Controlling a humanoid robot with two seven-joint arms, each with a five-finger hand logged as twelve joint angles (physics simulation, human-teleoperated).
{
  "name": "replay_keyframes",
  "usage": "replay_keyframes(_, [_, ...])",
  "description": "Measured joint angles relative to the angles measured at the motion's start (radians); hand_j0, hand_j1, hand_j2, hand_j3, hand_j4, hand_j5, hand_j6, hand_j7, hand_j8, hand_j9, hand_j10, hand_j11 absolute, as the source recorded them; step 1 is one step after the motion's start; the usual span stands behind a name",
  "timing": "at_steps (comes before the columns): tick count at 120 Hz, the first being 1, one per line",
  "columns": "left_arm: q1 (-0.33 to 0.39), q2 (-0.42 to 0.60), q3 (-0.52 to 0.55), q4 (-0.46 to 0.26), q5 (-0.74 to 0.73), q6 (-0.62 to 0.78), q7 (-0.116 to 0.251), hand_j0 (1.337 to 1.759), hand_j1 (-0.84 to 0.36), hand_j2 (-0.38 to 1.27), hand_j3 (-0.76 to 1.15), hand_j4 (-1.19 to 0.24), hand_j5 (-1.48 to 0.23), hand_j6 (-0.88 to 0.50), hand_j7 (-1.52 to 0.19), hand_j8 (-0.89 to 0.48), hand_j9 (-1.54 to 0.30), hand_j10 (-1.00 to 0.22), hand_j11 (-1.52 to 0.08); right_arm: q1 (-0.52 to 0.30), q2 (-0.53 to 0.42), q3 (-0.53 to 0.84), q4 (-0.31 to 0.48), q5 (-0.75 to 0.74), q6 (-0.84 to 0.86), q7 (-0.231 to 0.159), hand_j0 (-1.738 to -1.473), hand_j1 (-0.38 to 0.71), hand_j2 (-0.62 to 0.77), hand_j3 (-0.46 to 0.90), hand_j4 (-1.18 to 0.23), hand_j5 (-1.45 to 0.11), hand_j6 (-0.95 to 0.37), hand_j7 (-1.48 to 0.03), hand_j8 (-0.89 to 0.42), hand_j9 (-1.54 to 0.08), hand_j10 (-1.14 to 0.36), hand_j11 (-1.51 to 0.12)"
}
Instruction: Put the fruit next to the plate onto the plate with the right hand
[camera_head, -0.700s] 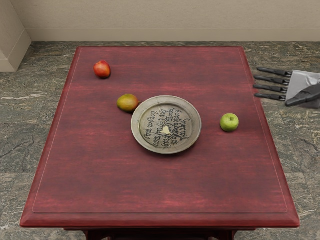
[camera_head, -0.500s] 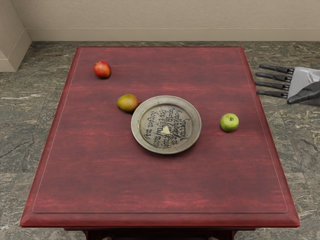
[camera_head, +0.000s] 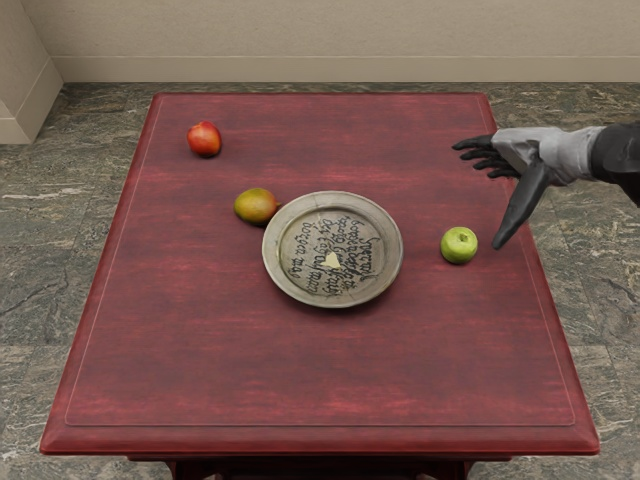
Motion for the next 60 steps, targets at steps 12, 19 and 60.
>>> replay_keyframes(12, [0.013, 0.0, 0.0, 0.0, 0.0, 0.0, 0.0, 1.658, 0.34, 0.0, 0.0, -0.01, -0.01, -0.01, -0.01, -0.01, -0.01, -0.01, -0.01, 0.044, 0.018, -0.095, 0.047, -0.114, -0.11, 0.0, -1.658, -0.31, -0.01, 0.0, -0.04, -0.05, -0.04, -0.05, -0.04, -0.05, -0.04, -0.05])
replay_keyframes(19, [0.013, 0.0, 0.0, 0.0, 0.0, 0.0, 0.0, 1.658, 0.34, 0.0, 0.0, -0.01, -0.01, -0.01, -0.01, -0.01, -0.01, -0.01, -0.01, 0.056, 0.023, -0.16, 0.074, -0.167, -0.192, 0.0, -1.658, -0.28, -0.01, 0.0, -0.07, -0.08, -0.07, -0.08, -0.07, -0.08, -0.06, -0.08])
replay_keyframes(60, [0.013, 0.0, -0.002, -0.012, 0.0, 0.0, 0.0, 1.658, 0.34, 0.0, 0.0, -0.01, -0.01, -0.01, -0.01, -0.01, -0.01, -0.01, -0.01, 0.067, 0.06, -0.457, 0.158, -0.424, -0.592, 0.0, -1.658, -0.06, -0.05, 0.0, -0.24, -0.31, -0.25, -0.31, -0.24, -0.31, -0.24, -0.31])
